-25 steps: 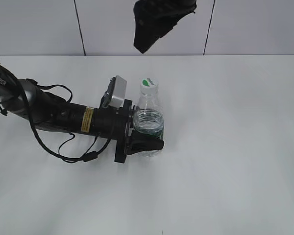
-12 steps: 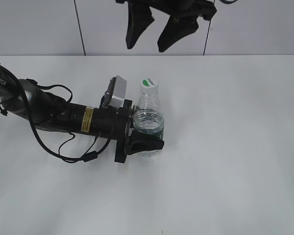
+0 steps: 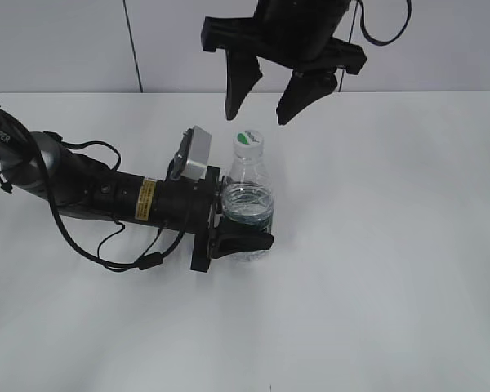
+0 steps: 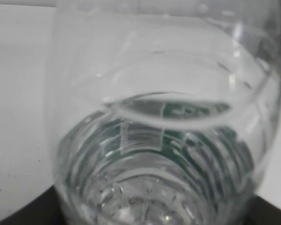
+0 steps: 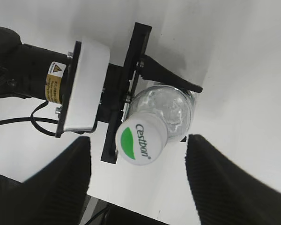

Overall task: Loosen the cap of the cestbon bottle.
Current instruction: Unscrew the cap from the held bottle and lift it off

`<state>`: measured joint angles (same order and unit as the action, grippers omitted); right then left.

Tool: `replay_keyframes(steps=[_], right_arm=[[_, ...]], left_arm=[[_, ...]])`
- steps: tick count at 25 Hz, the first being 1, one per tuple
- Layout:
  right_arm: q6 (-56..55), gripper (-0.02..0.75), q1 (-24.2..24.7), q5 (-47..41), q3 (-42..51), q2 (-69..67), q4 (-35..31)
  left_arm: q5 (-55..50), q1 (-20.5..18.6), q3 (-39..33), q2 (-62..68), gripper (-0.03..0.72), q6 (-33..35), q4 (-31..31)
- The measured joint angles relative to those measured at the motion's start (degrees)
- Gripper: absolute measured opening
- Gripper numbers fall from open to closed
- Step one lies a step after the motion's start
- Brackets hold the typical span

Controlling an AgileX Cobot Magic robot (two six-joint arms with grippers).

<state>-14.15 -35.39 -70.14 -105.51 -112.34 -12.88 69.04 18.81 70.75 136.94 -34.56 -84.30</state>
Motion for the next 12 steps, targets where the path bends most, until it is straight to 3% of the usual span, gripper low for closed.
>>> replay_keyframes(steps=[12], right_arm=[[-0.4, 0.482, 0.0, 0.1, 0.0, -2.2, -0.1]], left_arm=[[0.0, 0.0, 0.0, 0.0, 0.407, 0.0, -0.1]])
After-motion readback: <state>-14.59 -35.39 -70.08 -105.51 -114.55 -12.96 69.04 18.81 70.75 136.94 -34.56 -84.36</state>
